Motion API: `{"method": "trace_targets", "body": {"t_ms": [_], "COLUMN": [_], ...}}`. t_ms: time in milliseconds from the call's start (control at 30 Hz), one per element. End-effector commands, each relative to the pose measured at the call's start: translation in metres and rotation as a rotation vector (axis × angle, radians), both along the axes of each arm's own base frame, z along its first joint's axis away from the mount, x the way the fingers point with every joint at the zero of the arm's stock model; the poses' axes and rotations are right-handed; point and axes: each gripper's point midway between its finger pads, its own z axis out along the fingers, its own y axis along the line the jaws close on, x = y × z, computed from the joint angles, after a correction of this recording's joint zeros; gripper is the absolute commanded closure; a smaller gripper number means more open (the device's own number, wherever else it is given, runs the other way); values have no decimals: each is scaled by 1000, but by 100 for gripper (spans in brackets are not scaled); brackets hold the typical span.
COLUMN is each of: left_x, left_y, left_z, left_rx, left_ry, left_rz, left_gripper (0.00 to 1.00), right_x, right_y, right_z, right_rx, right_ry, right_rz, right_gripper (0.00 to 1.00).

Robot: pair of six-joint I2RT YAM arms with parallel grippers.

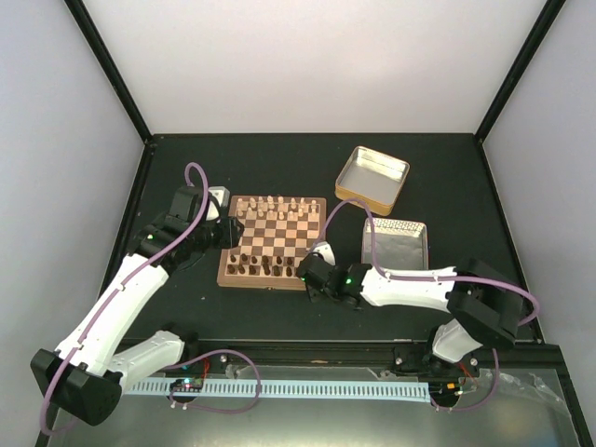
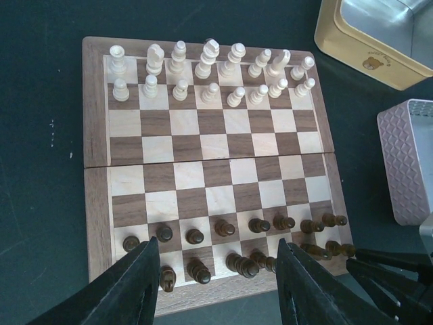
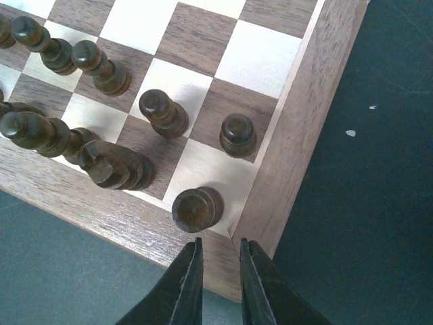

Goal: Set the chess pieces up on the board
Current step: Place the chess piece on the chessboard.

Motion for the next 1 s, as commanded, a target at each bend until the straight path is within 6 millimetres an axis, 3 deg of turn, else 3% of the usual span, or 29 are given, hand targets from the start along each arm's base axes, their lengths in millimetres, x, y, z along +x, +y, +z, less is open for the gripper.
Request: {"method": "trace_targets", "body": {"t_ms": [0,700,967], "left_x": [5,3,0], "left_y": [4,8,12], "left_z": [9,16,23], "left_rx": [-9,-7,-10], "left_ry": [-39,-67,-90], "left_rz": [25,38,54], "left_gripper": [51,51,50], "right_x": [9,15,12], "right_y": [10,10,5], "right_z": [6,-10,5], "right_rx": [26,6,21], "right_ry": [-22,-4,-25], "right_rz": [-4,-30,-17], "right_gripper": [84,86,86]}}
